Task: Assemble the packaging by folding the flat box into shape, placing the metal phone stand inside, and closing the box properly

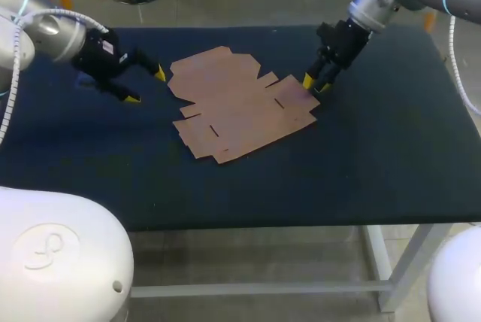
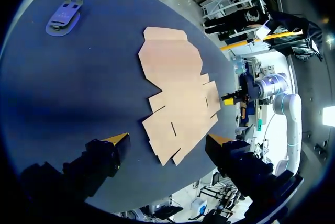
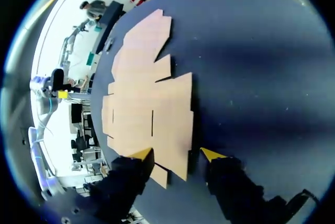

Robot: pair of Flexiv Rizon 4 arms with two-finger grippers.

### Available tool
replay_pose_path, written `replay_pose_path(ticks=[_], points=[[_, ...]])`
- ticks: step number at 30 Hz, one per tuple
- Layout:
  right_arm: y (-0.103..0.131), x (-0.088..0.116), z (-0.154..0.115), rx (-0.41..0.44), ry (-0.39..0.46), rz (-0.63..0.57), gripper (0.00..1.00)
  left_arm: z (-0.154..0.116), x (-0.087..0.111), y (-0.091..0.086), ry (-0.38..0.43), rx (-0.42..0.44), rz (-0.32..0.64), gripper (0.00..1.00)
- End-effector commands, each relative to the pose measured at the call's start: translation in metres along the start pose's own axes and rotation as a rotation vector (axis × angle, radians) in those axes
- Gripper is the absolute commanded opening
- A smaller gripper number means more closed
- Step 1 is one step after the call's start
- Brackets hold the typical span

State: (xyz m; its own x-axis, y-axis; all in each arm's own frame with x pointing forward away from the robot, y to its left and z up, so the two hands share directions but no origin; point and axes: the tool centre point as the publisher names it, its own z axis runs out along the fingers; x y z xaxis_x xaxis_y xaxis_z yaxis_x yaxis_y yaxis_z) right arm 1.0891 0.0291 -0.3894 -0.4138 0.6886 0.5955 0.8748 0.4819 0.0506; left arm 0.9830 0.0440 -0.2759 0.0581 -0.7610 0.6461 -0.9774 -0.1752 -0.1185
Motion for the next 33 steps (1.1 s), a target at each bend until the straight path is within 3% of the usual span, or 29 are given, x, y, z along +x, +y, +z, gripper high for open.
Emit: replay_pose_path(ticks=[1, 6, 11, 18, 20, 22, 24, 33], points=[[0.009, -0.007, 0.008, 0.205, 0.045, 0.0, 0.62, -0.002, 0.0, 0.003, 0.0, 0.001, -0.001, 1.0], [0.011, -0.008, 0.016, 0.221, 0.063, 0.012, 0.62, -0.004, -0.001, 0.006, 0.008, -0.002, 0.006, 1.0], [0.013, -0.007, 0.023, 0.23, 0.094, 0.015, 0.5, -0.005, -0.002, 0.008, 0.01, 0.002, 0.003, 1.0], [0.011, 0.004, 0.031, 0.233, 0.124, 0.001, 0.45, -0.006, -0.006, 0.01, 0.017, 0.009, -0.007, 1.0], [0.01, 0.006, 0.033, 0.216, 0.131, 0.003, 0.33, -0.007, -0.007, 0.011, 0.019, 0.011, -0.009, 1.0], [0.009, 0.008, 0.034, 0.197, 0.139, 0.007, 0.08, -0.007, -0.008, 0.012, 0.02, 0.012, -0.01, 1.0], [0.006, 0.01, 0.034, 0.181, 0.14, 0.011, 0.0, -0.008, -0.009, 0.014, 0.021, 0.012, -0.011, 1.0], [-0.016, 0.025, 0.033, 0.028, 0.179, 0.054, 0.0, -0.012, -0.011, 0.021, 0.028, 0.015, -0.006, 1.0]])
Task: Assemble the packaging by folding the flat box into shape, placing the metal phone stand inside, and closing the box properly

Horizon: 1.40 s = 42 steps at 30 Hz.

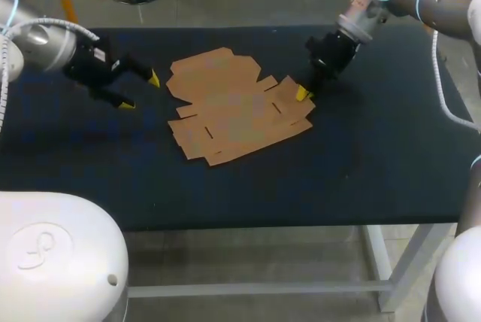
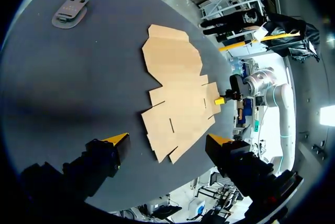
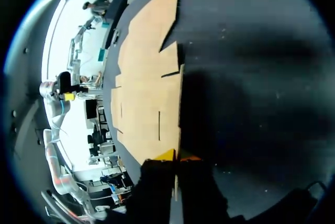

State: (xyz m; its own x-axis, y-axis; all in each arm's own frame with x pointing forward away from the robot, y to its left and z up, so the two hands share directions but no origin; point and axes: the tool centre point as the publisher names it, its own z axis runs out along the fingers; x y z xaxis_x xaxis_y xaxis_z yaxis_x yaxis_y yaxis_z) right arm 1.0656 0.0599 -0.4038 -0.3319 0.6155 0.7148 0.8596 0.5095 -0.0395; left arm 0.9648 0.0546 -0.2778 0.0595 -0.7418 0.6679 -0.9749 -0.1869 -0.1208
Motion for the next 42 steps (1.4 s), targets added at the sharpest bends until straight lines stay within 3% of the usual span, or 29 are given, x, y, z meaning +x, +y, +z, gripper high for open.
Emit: replay_pose_path(ticks=[1, 10, 17, 25, 27, 31, 34, 35, 42], points=[[-0.013, 0.005, 0.0, -0.083, 0.031, 0.02, 0.0, -0.003, 0.0, 0.006, 0.001, 0.006, 0.003, 1.0], [-0.038, 0.018, 0.01, -0.244, 0.074, 0.079, 0.0, -0.004, -0.001, 0.01, 0.008, 0.005, 0.006, 1.0], [-0.053, 0.026, 0.024, -0.324, 0.117, 0.135, 0.0, -0.004, -0.001, 0.011, 0.007, 0.002, 0.008, 1.0], [-0.067, 0.033, 0.031, -0.392, 0.108, 0.181, 0.0, -0.002, 0.0, 0.013, 0.005, -0.005, 0.01, 1.0], [-0.071, 0.034, 0.033, -0.393, 0.11, 0.183, 0.11, -0.001, 0.0, 0.013, 0.006, -0.007, 0.011, 1.0], [-0.075, 0.036, 0.035, -0.352, 0.124, 0.186, 0.45, 0.0, 0.0, 0.013, 0.007, -0.009, 0.011, 1.0], [-0.077, 0.035, 0.034, -0.308, 0.143, 0.182, 0.93, 0.001, 0.0, 0.014, 0.008, -0.01, 0.011, 1.0], [-0.077, 0.035, 0.032, -0.29, 0.149, 0.179, 1.0, 0.001, 0.001, 0.014, 0.008, -0.01, 0.011, 1.0], [-0.078, 0.03, 0.017, -0.158, 0.171, 0.161, 1.0, 0.002, 0.003, 0.017, 0.008, -0.008, 0.013, 1.0]])
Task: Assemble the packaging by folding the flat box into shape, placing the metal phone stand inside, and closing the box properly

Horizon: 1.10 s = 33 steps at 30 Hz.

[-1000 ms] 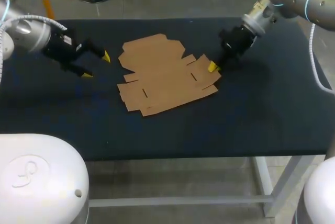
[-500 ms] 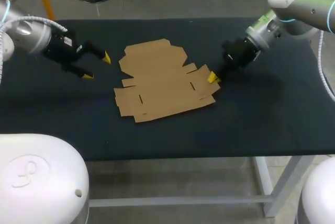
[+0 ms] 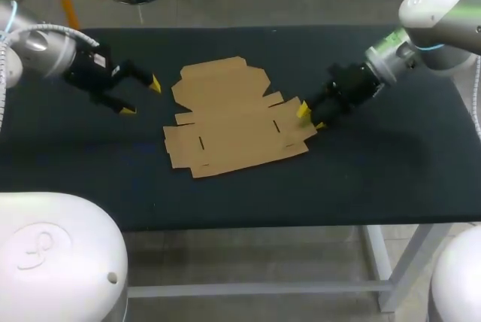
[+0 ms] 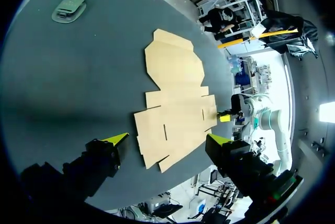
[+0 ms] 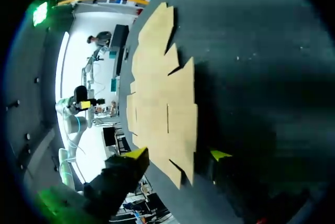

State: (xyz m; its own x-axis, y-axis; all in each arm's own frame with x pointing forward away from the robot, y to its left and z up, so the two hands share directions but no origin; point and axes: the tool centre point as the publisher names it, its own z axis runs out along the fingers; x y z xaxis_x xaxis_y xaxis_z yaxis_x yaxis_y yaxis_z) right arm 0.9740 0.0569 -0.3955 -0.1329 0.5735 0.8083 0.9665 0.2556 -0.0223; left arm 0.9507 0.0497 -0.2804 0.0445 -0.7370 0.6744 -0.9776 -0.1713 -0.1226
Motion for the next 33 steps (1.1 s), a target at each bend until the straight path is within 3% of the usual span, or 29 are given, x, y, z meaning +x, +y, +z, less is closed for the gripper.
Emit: replay_pose_path(ticks=[1, 2, 4, 9, 14, 20, 26, 33], points=[[0.006, -0.003, -0.014, 0.08, -0.002, 0.008, 1.0, 0.001, 0.002, 0.002, -0.004, 0.0, 0.001, 1.0], [0.008, -0.005, -0.018, 0.086, -0.001, 0.01, 1.0, 0.001, 0.002, 0.003, -0.005, 0.0, 0.001, 1.0], [0.012, -0.006, -0.023, 0.133, -0.011, 0.013, 0.83, 0.002, 0.003, 0.003, -0.005, 0.0, 0.002, 1.0], [0.022, -0.006, -0.026, 0.206, -0.01, -0.01, 0.66, 0.004, 0.004, 0.003, -0.003, 0.0, 0.0, 1.0], [0.038, -0.011, -0.024, 0.313, 0.004, -0.013, 0.68, 0.006, 0.007, 0.002, -0.007, 0.002, -0.003, 1.0], [0.05, -0.017, -0.016, 0.417, -0.03, -0.007, 0.62, 0.007, 0.008, 0.001, -0.011, 0.009, -0.013, 1.0], [0.056, -0.014, -0.01, 0.452, -0.031, -0.021, 0.51, 0.011, 0.007, -0.002, -0.012, 0.011, -0.027, 1.0], [0.06, -0.014, 0.001, 0.495, -0.025, -0.027, 0.48, 0.013, 0.006, -0.006, -0.013, 0.009, -0.035, 1.0]])
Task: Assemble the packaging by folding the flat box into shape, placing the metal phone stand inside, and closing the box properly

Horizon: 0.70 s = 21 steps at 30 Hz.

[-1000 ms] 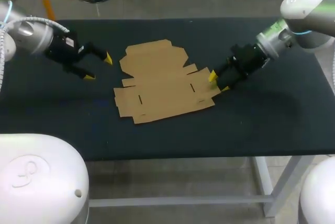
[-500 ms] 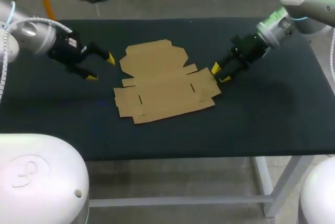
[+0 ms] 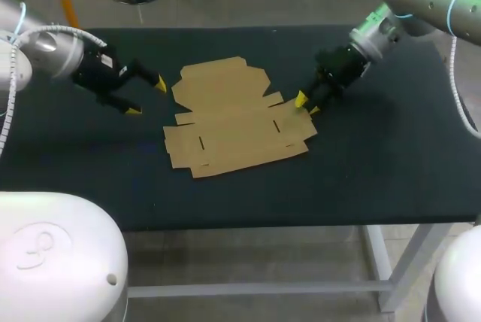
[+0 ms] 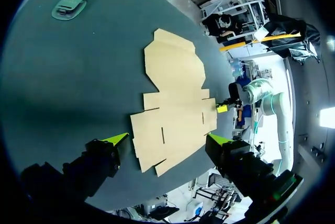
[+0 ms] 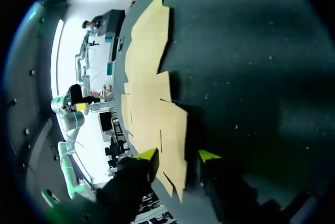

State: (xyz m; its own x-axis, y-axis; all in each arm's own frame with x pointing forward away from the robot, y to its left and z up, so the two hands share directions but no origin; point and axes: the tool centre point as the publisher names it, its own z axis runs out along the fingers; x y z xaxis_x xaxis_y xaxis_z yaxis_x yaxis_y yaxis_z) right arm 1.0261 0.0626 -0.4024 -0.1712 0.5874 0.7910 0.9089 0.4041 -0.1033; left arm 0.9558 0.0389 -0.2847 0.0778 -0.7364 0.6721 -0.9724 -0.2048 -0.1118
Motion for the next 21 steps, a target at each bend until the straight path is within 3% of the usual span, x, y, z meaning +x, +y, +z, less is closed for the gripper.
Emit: replay_pose_path(ticks=[1, 3, 5, 8, 21], points=[[0.009, -0.004, 0.004, 0.32, 0.015, -0.003, 0.48, 0.002, 0.001, -0.004, -0.005, -0.006, -0.003, 1.0], [0.011, -0.004, 0.006, 0.323, 0.021, -0.007, 0.47, 0.003, 0.0, -0.004, -0.005, -0.007, -0.005, 1.0], [0.011, -0.003, 0.008, 0.314, 0.037, -0.01, 0.39, 0.003, 0.0, -0.005, -0.005, -0.009, -0.006, 1.0], [0.011, -0.002, 0.01, 0.286, 0.059, -0.017, 0.0, 0.003, -0.001, -0.005, -0.004, -0.01, -0.007, 1.0], [-0.011, 0.012, 0.015, 0.081, 0.137, -0.057, 0.0, 0.0, -0.003, -0.001, 0.001, -0.019, 0.005, 1.0]])
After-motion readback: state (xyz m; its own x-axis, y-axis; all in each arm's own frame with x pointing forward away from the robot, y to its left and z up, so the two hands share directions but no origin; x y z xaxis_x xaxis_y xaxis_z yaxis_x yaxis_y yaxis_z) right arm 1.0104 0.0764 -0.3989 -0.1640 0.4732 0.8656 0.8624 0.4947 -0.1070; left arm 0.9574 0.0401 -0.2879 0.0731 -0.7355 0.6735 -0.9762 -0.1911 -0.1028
